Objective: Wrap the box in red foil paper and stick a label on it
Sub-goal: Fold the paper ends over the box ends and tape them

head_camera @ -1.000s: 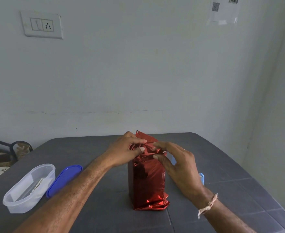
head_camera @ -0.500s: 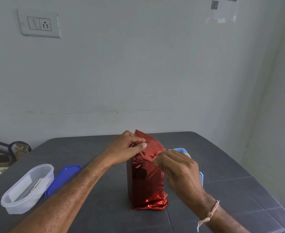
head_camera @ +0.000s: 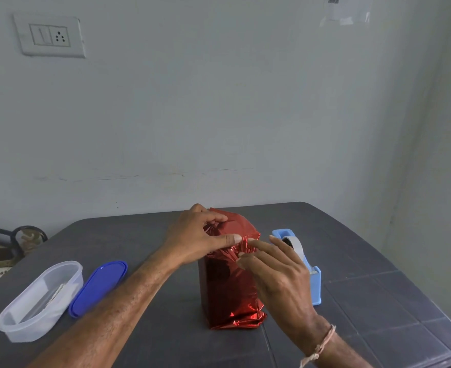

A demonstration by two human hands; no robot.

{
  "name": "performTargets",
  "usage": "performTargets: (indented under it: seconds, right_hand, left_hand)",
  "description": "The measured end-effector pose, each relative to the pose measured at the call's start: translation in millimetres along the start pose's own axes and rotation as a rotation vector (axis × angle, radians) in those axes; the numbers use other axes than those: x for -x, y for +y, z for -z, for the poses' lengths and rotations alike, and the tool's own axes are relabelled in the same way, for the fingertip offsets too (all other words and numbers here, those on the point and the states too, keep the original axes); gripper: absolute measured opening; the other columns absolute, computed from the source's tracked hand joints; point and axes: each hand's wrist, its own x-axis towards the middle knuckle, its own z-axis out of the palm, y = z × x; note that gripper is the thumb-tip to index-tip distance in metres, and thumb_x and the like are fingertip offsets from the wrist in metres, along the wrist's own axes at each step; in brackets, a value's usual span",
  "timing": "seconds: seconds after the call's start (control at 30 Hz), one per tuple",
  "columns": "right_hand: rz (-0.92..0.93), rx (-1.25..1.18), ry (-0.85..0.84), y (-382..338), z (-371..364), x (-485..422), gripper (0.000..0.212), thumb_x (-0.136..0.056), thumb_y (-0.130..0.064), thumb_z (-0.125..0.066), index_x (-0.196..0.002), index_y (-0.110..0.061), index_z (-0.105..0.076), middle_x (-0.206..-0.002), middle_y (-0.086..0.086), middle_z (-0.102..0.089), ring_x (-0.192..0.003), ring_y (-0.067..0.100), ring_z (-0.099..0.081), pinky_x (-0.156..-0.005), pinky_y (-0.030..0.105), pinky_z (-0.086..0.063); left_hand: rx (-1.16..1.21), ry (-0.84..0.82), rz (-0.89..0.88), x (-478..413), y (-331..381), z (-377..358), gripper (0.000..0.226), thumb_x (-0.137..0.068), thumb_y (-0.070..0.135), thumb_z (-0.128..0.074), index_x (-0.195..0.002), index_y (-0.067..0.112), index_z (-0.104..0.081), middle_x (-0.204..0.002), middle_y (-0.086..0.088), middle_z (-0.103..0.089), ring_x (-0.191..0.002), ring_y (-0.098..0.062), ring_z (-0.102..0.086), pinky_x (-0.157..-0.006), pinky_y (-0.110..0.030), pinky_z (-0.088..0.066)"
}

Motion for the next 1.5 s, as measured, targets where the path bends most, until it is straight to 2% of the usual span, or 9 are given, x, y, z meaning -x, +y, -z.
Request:
performTargets:
  seconds: [0.27,0.4,0.6,0.8,0.97,1.13,1.23,1.4,1.5]
  right_hand:
    - [-0.025,0.019,0.016,1,-8,9,0.018,-0.097,-0.015,-0.067,-0.089,-0.025,-0.079,-0.089,-0.015,-0.076,-0.123,0.01,-0.066,-0.112,0.048,-0.045]
    - [-0.024,0.025,0.04,2,-10,11,0.017,-0.097,-0.017,-0.067,-0.089,-0.025,-0.08,-0.091,-0.014,-0.077,-0.122,0.011,-0.067,-0.111,0.051,-0.045]
    - [-0.031,-0.001,0.055,1,-15,13,0.028,-0.106,-0.023,-0.057,-0.093,-0.023,-0.081,-0.1,-0.013,-0.079,-0.124,0.011,-0.066,-0.107,0.055,-0.048]
    - [-0.108,-0.094,0.004,-4,-13,20,0.013,-0.1,-0.026,-0.066,-0.105,-0.02,-0.077,-0.113,-0.013,-0.076,-0.13,0.008,-0.061,-0.11,0.051,-0.047]
    - [-0.258,-0.313,-0.005,-9,10,-10,0.031,-0.099,-0.036,-0.063,-0.125,-0.019,-0.065,-0.137,-0.009,-0.063,-0.136,0.008,-0.053,-0.114,0.042,-0.041]
    - [-0.201,-0.246,-0.594,25,9,-55,0.082,-0.091,-0.08,-0.039,-0.158,-0.032,-0.035,-0.164,-0.012,-0.035,-0.153,0.006,-0.027,-0.123,0.037,-0.028]
    - [-0.242,-0.313,-0.775,43,2,-62,0.091,-0.087,-0.087,-0.029,-0.158,-0.031,-0.036,-0.157,-0.007,-0.048,-0.146,0.009,-0.041,-0.119,0.038,-0.037]
    - [-0.628,-0.639,-0.641,46,-1,-72,0.069,-0.097,-0.073,-0.039,-0.143,-0.025,-0.058,-0.138,-0.009,-0.063,-0.126,0.003,-0.058,-0.106,0.028,-0.046]
    - [-0.903,-0.69,-0.615,52,-13,-84,0.075,-0.093,-0.071,-0.053,-0.119,-0.002,-0.068,-0.11,0.013,-0.074,-0.101,0.025,-0.071,-0.094,0.038,-0.058]
  left_hand:
    - [0.188,-0.07,0.001,-1,-11,-6,0.083,-0.057,0.084,-0.073,-0.126,0.039,-0.068,-0.129,0.024,-0.052,-0.118,0.005,-0.05,-0.105,-0.026,-0.043]
    - [0.237,-0.112,-0.008,-4,-15,-8,0.081,-0.052,0.088,-0.076,-0.119,0.042,-0.07,-0.115,0.025,-0.069,-0.106,0.006,-0.064,-0.101,-0.035,-0.054]
    - [0.248,-0.115,-0.008,-6,-15,-7,0.091,-0.046,0.092,-0.073,-0.119,0.038,-0.07,-0.105,0.021,-0.073,-0.098,0.001,-0.069,-0.095,-0.036,-0.058]
    - [0.255,-0.103,-0.025,-1,-17,-9,0.084,-0.052,0.09,-0.073,-0.119,0.04,-0.069,-0.103,0.02,-0.073,-0.095,0.001,-0.068,-0.092,-0.036,-0.058]
    - [0.286,-0.107,-0.041,1,-16,-11,0.073,-0.06,0.083,-0.076,-0.118,0.039,-0.069,-0.103,0.017,-0.074,-0.095,-0.004,-0.07,-0.092,-0.044,-0.058]
    - [0.287,-0.098,-0.039,5,-16,-11,0.068,-0.064,0.078,-0.075,-0.12,0.039,-0.069,-0.106,0.021,-0.074,-0.098,0.0,-0.07,-0.094,-0.041,-0.057]
    - [0.29,-0.103,-0.044,8,-14,-12,0.074,-0.061,0.081,-0.074,-0.122,0.04,-0.068,-0.107,0.024,-0.073,-0.098,0.004,-0.068,-0.095,-0.039,-0.057]
    - [0.308,-0.09,0.002,5,-11,-11,0.083,-0.056,0.08,-0.077,-0.126,0.037,-0.066,-0.109,0.022,-0.072,-0.102,0.003,-0.067,-0.098,-0.038,-0.056]
    - [0.305,-0.091,0.012,6,-12,-10,0.086,-0.055,0.081,-0.077,-0.127,0.037,-0.065,-0.109,0.023,-0.072,-0.101,0.005,-0.066,-0.099,-0.036,-0.055]
